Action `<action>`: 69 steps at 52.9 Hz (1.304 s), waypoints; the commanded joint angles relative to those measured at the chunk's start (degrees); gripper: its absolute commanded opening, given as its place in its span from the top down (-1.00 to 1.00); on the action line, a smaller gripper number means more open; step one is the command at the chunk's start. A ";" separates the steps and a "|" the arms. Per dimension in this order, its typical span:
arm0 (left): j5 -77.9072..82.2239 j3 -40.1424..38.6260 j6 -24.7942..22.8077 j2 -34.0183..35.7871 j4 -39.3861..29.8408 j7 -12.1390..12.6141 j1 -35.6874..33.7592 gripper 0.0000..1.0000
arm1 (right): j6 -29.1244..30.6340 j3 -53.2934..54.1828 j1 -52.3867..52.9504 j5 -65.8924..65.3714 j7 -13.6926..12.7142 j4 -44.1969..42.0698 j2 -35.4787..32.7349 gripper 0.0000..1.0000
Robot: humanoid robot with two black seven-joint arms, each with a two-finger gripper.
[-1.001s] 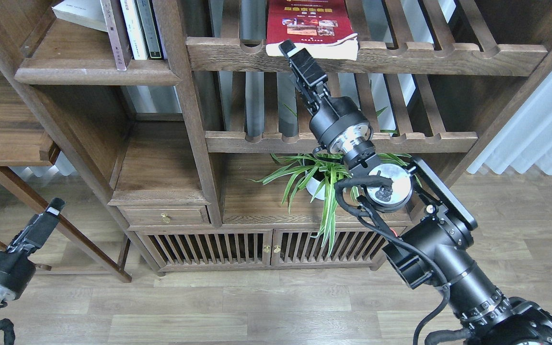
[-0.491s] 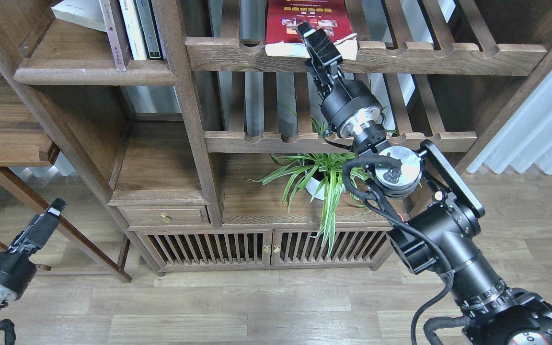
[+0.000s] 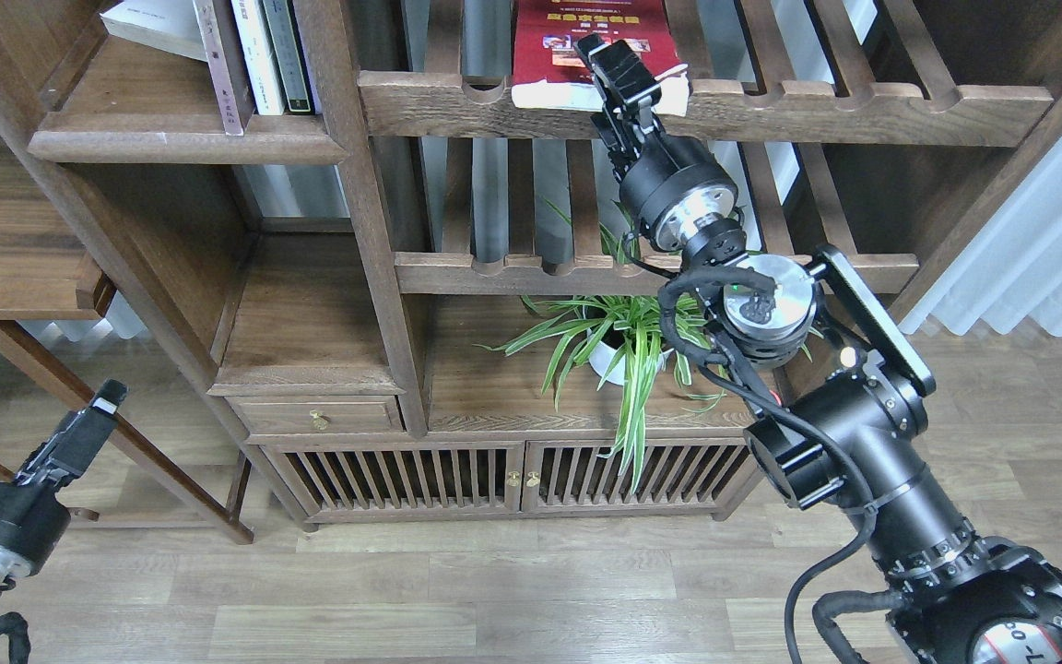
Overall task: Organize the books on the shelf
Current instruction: 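Pull the red book off the top shelf down toward the robot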
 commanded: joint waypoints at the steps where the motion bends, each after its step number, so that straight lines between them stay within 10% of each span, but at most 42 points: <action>1: 0.04 -0.18 0.00 0.00 0.00 0.00 -0.12 -0.98 | 1.52 1.31 0.11 2.01 0.01 1.08 0.00 0.74; 27: 0.04 -0.27 0.00 0.00 0.09 0.00 -0.12 -0.98 | 4.68 0.52 -1.91 4.64 -0.96 8.64 0.00 0.93; 69: -0.92 -2.37 0.00 -0.44 1.14 -0.27 -0.47 -0.98 | 35.35 -8.97 -23.52 10.36 -1.39 17.26 0.00 0.91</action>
